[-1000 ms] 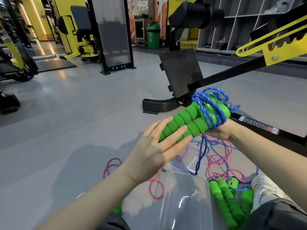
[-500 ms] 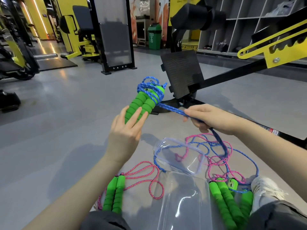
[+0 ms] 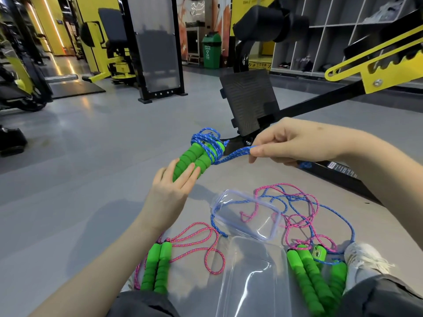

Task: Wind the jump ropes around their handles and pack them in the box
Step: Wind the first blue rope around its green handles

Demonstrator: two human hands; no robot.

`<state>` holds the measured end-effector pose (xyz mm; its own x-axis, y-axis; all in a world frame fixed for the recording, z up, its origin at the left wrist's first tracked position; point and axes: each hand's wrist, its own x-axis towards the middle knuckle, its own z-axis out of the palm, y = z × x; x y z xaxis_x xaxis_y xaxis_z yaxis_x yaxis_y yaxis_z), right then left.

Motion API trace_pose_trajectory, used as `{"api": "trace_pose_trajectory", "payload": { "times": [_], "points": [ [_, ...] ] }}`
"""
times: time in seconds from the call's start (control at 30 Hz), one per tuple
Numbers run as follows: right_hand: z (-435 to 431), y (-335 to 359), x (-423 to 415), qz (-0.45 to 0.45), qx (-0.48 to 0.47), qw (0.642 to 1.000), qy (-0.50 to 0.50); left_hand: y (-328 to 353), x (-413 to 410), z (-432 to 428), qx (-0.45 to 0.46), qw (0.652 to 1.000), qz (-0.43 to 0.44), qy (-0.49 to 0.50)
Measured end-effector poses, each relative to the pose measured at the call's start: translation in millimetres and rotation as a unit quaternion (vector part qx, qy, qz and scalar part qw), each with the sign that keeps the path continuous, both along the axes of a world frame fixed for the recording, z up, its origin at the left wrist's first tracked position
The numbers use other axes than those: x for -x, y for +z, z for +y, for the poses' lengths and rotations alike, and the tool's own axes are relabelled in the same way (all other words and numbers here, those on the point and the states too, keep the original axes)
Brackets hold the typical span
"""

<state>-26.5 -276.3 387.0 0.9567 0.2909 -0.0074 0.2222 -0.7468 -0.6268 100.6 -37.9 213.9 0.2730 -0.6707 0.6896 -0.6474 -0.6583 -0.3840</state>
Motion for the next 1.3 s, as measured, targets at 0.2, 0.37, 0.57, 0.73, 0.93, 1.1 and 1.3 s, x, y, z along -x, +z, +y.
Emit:
{"api": "trace_pose_trajectory", "payload": {
  "times": [0.2, 0.37, 0.57, 0.73, 0.93, 1.1, 1.3],
  "points": [
    [-3, 12, -2, -0.142, 0.022, 0.99, -0.008, 6, 20, -15, -0.091, 0.989, -0.045, -0.107],
    [-19, -1, -10, -0.159, 0.034, 0.985, -0.051, 7, 54, -36, -0.103, 0.965, -0.049, -0.238],
    [-44, -27, -12, -0.02, -0.141, 0.988, -0.057, 21, 85, -52, -0.053, 0.948, -0.031, -0.313],
    [-211, -147, -86, 0.115, -0.133, 0.966, -0.189, 38, 83, -56, 0.013, 0.963, -0.017, -0.27],
    [-70, -110, -37, 0.11, -0.303, 0.939, -0.117, 28, 73, -48, 0.071, 0.972, 0.039, -0.223],
    [-57, -94, -34, 0.079, -0.315, 0.931, -0.166, 29, 64, -50, 0.159, 0.967, 0.099, -0.171],
    [-44, -82, -33, 0.102, -0.263, 0.949, -0.143, 20, 47, -39, 0.246, 0.949, 0.165, -0.108]
  ]
}}
